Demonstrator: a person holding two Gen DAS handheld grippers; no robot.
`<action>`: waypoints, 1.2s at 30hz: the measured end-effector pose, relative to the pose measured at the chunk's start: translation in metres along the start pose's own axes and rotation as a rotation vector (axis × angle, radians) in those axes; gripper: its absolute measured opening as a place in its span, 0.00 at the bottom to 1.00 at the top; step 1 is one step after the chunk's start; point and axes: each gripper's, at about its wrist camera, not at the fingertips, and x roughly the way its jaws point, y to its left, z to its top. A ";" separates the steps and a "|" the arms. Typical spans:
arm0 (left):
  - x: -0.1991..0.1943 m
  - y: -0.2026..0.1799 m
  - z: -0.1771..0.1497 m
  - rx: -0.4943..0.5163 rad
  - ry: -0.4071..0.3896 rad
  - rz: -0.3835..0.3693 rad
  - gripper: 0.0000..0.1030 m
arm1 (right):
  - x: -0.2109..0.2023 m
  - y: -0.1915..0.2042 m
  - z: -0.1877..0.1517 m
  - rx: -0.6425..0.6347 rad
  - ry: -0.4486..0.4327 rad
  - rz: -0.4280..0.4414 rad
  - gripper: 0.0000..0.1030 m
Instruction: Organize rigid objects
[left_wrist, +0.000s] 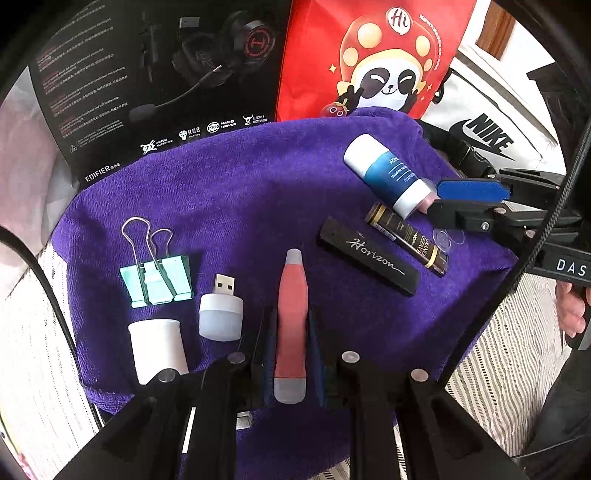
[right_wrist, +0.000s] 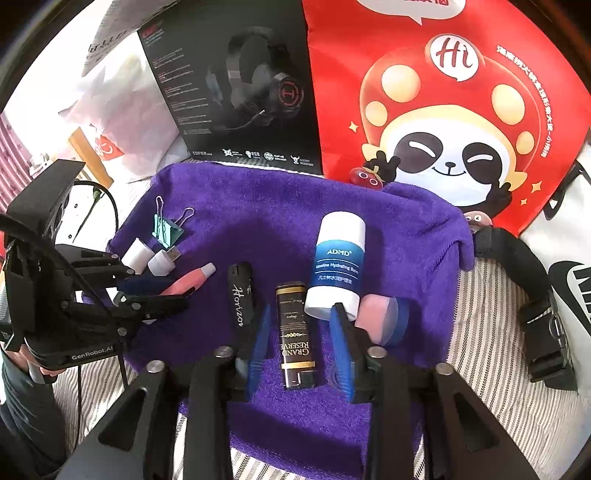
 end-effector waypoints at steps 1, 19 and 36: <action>0.000 0.000 0.000 -0.002 0.001 -0.004 0.18 | 0.000 -0.001 0.000 0.000 -0.001 -0.003 0.36; -0.022 0.000 0.002 -0.007 -0.025 -0.005 0.56 | -0.006 -0.012 -0.002 0.016 -0.006 -0.017 0.36; -0.058 0.003 0.006 -0.026 -0.097 0.089 0.84 | -0.016 -0.009 0.000 0.016 -0.022 -0.032 0.51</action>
